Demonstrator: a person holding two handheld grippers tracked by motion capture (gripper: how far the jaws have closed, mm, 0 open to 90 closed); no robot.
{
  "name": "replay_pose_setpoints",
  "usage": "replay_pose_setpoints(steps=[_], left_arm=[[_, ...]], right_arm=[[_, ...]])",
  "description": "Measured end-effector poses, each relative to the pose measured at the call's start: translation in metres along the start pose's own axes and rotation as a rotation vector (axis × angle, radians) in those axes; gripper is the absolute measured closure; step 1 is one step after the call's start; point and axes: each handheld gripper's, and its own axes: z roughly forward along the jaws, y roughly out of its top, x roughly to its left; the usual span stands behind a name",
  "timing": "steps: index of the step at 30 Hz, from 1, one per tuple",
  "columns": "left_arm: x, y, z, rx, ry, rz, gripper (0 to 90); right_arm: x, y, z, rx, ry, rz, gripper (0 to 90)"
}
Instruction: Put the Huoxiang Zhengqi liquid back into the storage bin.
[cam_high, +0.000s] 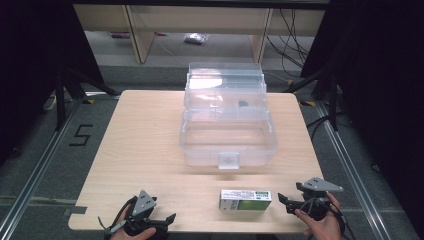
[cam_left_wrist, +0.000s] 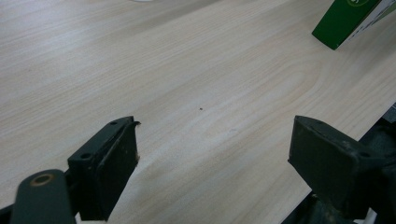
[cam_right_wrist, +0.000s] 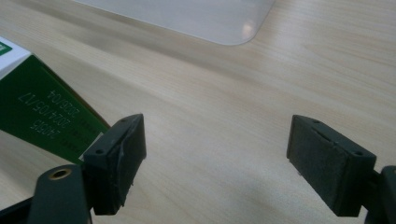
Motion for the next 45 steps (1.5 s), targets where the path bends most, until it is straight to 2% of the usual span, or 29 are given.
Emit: replay_pose_setpoints(steps=[3, 4, 6, 11, 17, 19, 21, 22, 23, 24, 28, 29, 30, 32, 34, 35, 36, 37, 38, 40, 42, 43, 45], left_arm=[[0.0, 0.0, 0.0, 0.002, -0.002, 0.0, 14.9], [0.0, 0.0, 0.001, -0.004, -0.001, 0.0, 14.9], [0.0, 0.0, 0.002, -0.001, 0.013, -0.005, 14.9], [0.0, 0.0, 0.002, -0.006, 0.012, -0.009, 14.9], [0.0, 0.0, 0.001, -0.007, 0.017, -0.008, 14.9], [0.0, 0.0, 0.001, -0.008, 0.017, -0.01, 14.9], [0.0, 0.0, 0.002, -0.01, 0.017, -0.01, 14.9], [0.0, 0.0, 0.002, -0.01, 0.012, -0.009, 14.9], [0.0, 0.0, 0.002, -0.01, 0.013, -0.009, 14.9], [0.0, 0.0, 0.002, -0.01, 0.014, -0.009, 14.9], [0.0, 0.0, 0.001, -0.009, 0.016, -0.01, 14.9], [0.0, 0.0, 0.001, -0.01, 0.018, -0.011, 14.9], [0.0, 0.0, 0.001, -0.01, 0.017, -0.01, 14.9], [0.0, -0.001, 0.002, -0.01, 0.0, -0.01, 14.9], [0.0, -0.001, 0.002, -0.01, 0.001, -0.018, 14.9], [0.0, 0.0, 0.002, -0.015, 0.002, -0.015, 14.9], [-0.001, 0.0, 0.003, -0.023, 0.003, -0.022, 14.9], [-0.001, 0.0, 0.003, -0.023, 0.003, -0.022, 14.9], [0.0, 0.0, 0.002, -0.012, 0.004, -0.014, 14.9], [0.0, 0.0, 0.002, -0.012, 0.002, -0.015, 14.9], [0.0, 0.0, 0.002, -0.017, 0.001, -0.014, 14.9], [0.0, 0.0, 0.002, -0.015, 0.001, -0.013, 14.9], [0.0, 0.0, 0.002, -0.02, 0.004, -0.018, 14.9]], right_arm=[[-0.001, 0.002, -0.002, 0.001, 0.005, -0.007, 20.3], [0.0, 0.002, -0.002, 0.003, 0.017, 0.009, 20.1], [0.0, 0.003, -0.003, -0.002, 0.032, 0.0, 20.1], [0.001, 0.008, -0.008, -0.002, 0.022, -0.026, 19.9], [0.004, 0.018, -0.015, 0.003, 0.045, -0.045, 19.4], [0.005, 0.021, -0.018, 0.003, 0.037, -0.063, 19.4], [0.008, 0.024, -0.019, 0.012, 0.055, -0.064, 19.4], [0.009, 0.025, -0.02, 0.001, 0.048, -0.074, 19.4], [0.012, 0.026, -0.022, 0.017, 0.058, -0.047, 19.3], [0.012, 0.028, -0.023, 0.013, 0.063, -0.065, 19.4], [0.016, 0.031, -0.026, 0.013, 0.071, -0.057, 19.3], [0.016, 0.032, -0.027, 0.018, 0.08, -0.066, 19.3], [0.016, 0.035, -0.03, 0.007, 0.079, -0.098, 19.3], [0.017, 0.038, -0.033, 0.017, 0.097, -0.111, 19.0], [0.02, 0.039, -0.036, 0.03, 0.106, -0.096, 18.5], [0.019, 0.044, -0.041, 0.014, 0.12, -0.14, 17.9], [0.019, 0.047, -0.042, 0.006, 0.124, -0.162, 17.7], [0.019, 0.047, -0.042, 0.006, 0.124, -0.162, 17.7], [0.022, 0.053, -0.044, 0.017, 0.15, -0.175, 16.4], [0.028, 0.057, -0.045, 0.03, 0.164, -0.188, 16.5], [0.034, 0.062, -0.042, 0.038, 0.175, -0.223, 16.6], [0.036, 0.064, -0.04, 0.032, 0.182, -0.261, 16.5], [0.043, 0.068, -0.038, 0.044, 0.201, -0.266, 16.6]])
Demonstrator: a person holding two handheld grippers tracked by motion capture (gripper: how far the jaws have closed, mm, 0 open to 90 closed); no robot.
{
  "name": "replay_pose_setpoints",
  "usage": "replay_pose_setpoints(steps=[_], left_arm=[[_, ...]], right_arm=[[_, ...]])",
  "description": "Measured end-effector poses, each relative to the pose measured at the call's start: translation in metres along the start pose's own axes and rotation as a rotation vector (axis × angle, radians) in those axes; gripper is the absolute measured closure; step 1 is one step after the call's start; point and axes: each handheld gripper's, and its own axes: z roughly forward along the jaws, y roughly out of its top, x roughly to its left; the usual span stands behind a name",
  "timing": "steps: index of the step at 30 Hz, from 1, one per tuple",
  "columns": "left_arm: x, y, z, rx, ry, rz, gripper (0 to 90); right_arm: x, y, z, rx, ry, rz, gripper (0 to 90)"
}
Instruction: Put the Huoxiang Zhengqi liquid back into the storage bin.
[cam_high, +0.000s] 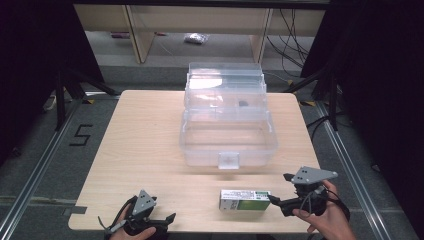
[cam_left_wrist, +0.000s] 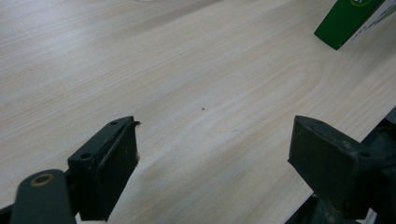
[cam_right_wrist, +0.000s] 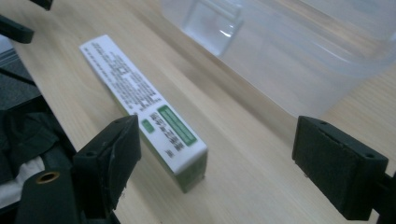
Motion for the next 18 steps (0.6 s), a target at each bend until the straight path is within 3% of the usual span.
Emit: replay_pose_setpoints(steps=[1, 6, 9, 10, 18], left_arm=[[0.0, 0.0, 0.0, 0.0, 0.004, 0.0, 14.9], [0.001, 0.0, 0.0, 0.008, 0.006, 0.009, 14.9], [0.001, 0.001, 0.0, 0.009, 0.006, 0.01, 14.9], [0.0, 0.0, 0.0, 0.005, -0.004, 0.003, 14.9], [0.001, 0.0, 0.0, 0.007, 0.004, 0.005, 14.9]], right_arm=[[0.001, 0.003, 0.001, 0.003, 0.012, -0.031, 16.6], [0.013, 0.014, 0.007, 0.033, 0.048, -0.081, 16.5], [0.017, 0.017, 0.011, 0.031, 0.047, -0.124, 16.6], [0.021, 0.023, 0.015, 0.06, 0.065, -0.152, 16.5], [0.031, 0.038, 0.032, 0.127, 0.087, -0.23, 16.4]])
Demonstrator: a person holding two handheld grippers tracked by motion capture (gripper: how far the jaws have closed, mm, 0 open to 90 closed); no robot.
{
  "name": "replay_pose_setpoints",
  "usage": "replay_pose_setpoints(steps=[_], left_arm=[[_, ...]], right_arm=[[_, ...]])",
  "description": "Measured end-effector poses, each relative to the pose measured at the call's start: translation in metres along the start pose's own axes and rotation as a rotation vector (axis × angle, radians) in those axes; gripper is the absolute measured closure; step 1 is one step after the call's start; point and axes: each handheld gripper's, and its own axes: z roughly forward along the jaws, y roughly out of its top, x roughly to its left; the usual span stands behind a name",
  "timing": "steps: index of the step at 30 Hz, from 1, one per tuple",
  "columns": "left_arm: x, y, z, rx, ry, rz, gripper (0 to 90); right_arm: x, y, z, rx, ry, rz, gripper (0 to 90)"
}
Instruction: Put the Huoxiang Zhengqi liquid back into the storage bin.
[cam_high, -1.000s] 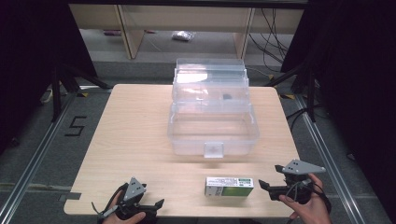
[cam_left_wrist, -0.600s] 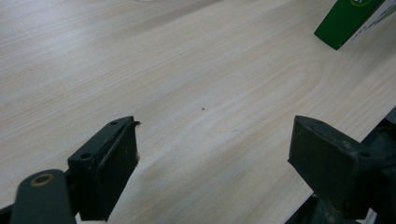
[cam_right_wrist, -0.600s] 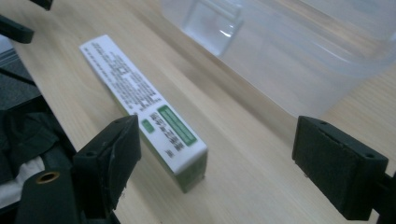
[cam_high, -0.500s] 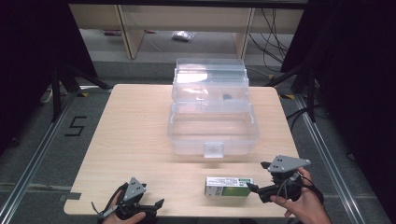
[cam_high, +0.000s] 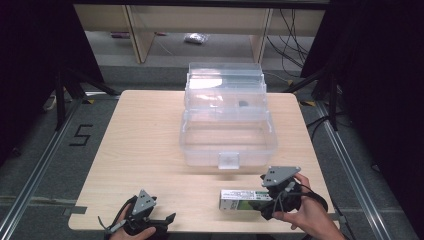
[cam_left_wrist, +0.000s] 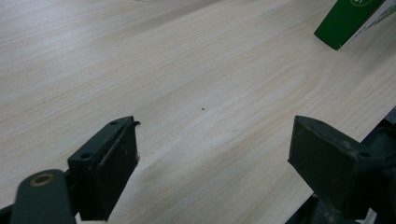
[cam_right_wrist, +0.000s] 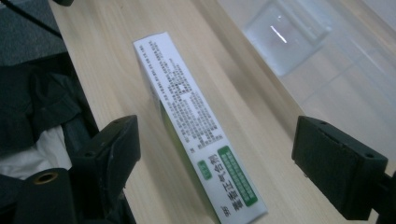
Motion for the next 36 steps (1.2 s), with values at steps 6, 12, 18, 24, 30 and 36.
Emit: replay_pose_setpoints(steps=[6, 12, 18, 24, 30, 36], left_arm=[[0.0, 0.0, -0.001, -0.004, 0.002, 0.004, 14.9], [-0.001, 0.0, -0.001, 0.003, 0.006, 0.006, 14.9], [0.0, 0.0, -0.001, 0.001, 0.008, 0.006, 14.9], [-0.001, 0.0, -0.001, 0.002, 0.004, 0.003, 14.9], [0.0, 0.001, -0.001, 0.003, 0.0, 0.005, 14.9], [-0.001, 0.001, -0.001, 0.002, 0.004, 0.004, 14.9]], right_arm=[[0.005, 0.011, 0.016, 0.08, 0.028, -0.038, 18.0], [0.005, 0.016, 0.029, 0.12, 0.043, -0.074, 18.4], [0.006, 0.021, 0.04, 0.178, 0.066, -0.106, 18.8], [0.008, 0.024, 0.047, 0.205, 0.075, -0.125, 19.2], [0.008, 0.027, 0.055, 0.239, 0.088, -0.144, 20.5], [0.007, 0.028, 0.061, 0.285, 0.103, -0.148, 21.4]])
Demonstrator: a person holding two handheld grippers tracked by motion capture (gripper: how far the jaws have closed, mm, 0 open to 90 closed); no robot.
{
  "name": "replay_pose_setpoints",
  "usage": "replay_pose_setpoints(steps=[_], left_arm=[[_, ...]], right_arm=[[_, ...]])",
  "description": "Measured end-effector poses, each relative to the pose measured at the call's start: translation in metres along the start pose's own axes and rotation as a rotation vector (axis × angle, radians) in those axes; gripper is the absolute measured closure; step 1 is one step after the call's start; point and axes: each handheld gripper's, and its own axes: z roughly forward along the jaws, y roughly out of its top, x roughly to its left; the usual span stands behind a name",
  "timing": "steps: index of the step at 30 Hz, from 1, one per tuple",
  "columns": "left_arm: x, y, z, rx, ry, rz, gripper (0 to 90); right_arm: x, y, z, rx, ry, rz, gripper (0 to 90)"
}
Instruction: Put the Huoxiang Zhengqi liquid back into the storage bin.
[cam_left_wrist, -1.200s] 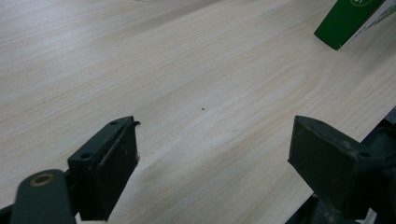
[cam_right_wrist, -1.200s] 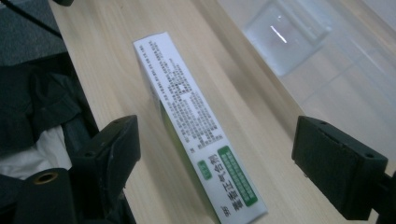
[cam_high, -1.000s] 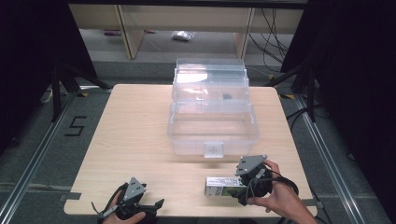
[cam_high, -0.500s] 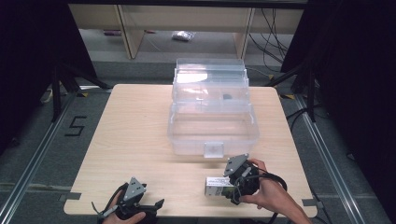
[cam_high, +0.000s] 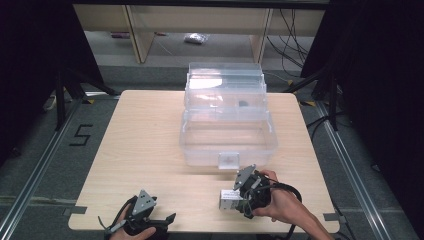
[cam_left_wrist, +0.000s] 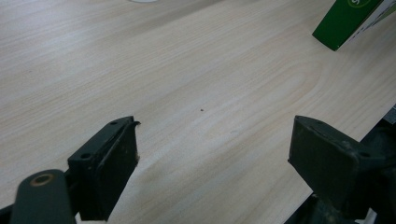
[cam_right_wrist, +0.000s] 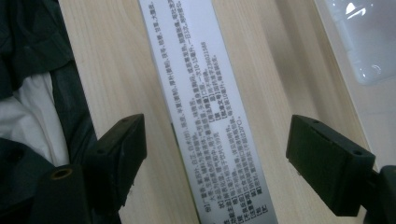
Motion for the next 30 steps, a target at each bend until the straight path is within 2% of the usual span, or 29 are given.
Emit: replay_pose_setpoints(steps=[1, 2, 4, 5, 6, 7, 8, 10, 11, 12, 13, 14, 15, 17, 18, 19, 20, 21, 24, 27, 28, 29, 30], left_arm=[[0.0, 0.0, 0.0, -0.001, 0.0, -0.003, 14.9], [0.0, -0.001, 0.0, 0.0, 0.0, 0.0, 14.9], [0.0, 0.0, 0.0, 0.0, -0.001, -0.002, 14.9], [0.0, 0.0, 0.0, -0.002, 0.001, 0.0, 14.9], [0.0, 0.0, 0.0, -0.002, 0.0, -0.001, 14.9], [0.0, 0.0, 0.0, 0.001, -0.001, 0.001, 14.9], [0.0, 0.0, 0.0, 0.0, -0.001, -0.001, 14.9], [0.0, 0.0, 0.0, -0.001, 0.001, -0.002, 14.9], [0.0, 0.0, 0.0, 0.0, 0.002, 0.003, 14.9], [0.0, 0.0, 0.0, 0.004, 0.0, 0.005, 14.9], [0.0, 0.0, 0.0, 0.004, 0.0, 0.005, 14.9], [0.001, -0.001, -0.001, 0.002, 0.001, 0.009, 14.9], [0.001, 0.0, 0.0, 0.002, 0.001, 0.008, 14.9], [0.002, -0.001, 0.0, 0.006, -0.003, 0.01, 14.9], [0.001, -0.001, 0.0, 0.006, -0.004, 0.01, 14.9], [0.001, -0.001, 0.0, 0.006, -0.004, 0.01, 14.9], [0.002, 0.0, 0.0, 0.005, -0.003, 0.009, 14.9], [0.002, 0.0, 0.0, 0.005, -0.003, 0.009, 14.9], [0.001, 0.0, 0.0, 0.007, -0.005, 0.005, 14.9], [0.001, 0.0, 0.0, 0.007, -0.005, 0.005, 14.9], [0.001, -0.001, 0.0, 0.007, -0.004, 0.01, 14.9], [0.001, -0.001, 0.0, 0.005, -0.006, 0.007, 14.9], [0.002, -0.001, 0.0, 0.004, -0.006, 0.007, 14.9]], right_arm=[[-0.001, 0.0, 0.001, 0.006, -0.005, 0.003, 21.8], [-0.003, 0.001, 0.003, 0.014, 0.011, -0.02, 22.6], [-0.004, 0.003, 0.006, 0.039, 0.027, -0.022, 23.4], [-0.003, 0.003, 0.007, 0.049, 0.026, -0.005, 24.1], [-0.005, 0.004, 0.008, 0.052, 0.036, -0.031, 25.1], [-0.002, 0.004, 0.008, 0.085, 0.025, 0.022, 25.7], [-0.005, 0.005, 0.01, 0.079, 0.043, -0.016, 26.0], [-0.005, 0.006, 0.012, 0.092, 0.044, -0.02, 28.0], [-0.003, 0.006, 0.011, 0.107, 0.044, 0.01, 28.9], [-0.005, 0.006, 0.013, 0.096, 0.044, -0.015, 30.1], [-0.005, 0.006, 0.013, 0.096, 0.044, -0.015, 30.1], [-0.005, 0.007, 0.014, 0.109, 0.056, -0.023, 33.9], [-0.007, 0.007, 0.015, 0.1, 0.061, -0.043, 34.2], [-0.005, 0.007, 0.014, 0.117, 0.053, -0.02, 36.5], [-0.006, 0.007, 0.014, 0.142, 0.034, -0.022, 37.4], [-0.006, 0.007, 0.014, 0.142, 0.034, -0.022, 37.4], [-0.007, 0.008, 0.014, 0.138, 0.034, -0.057, 39.5], [-0.007, 0.008, 0.014, 0.139, 0.035, -0.061, 40.5], [-0.006, 0.009, 0.014, 0.153, 0.04, -0.041, 42.5], [-0.006, 0.01, 0.015, 0.167, 0.042, -0.049, 44.3], [-0.007, 0.011, 0.017, 0.175, 0.048, -0.09, 47.5], [-0.006, 0.011, 0.017, 0.181, 0.046, -0.066, 48.4], [-0.008, 0.012, 0.017, 0.186, 0.053, -0.098, 50.1]])
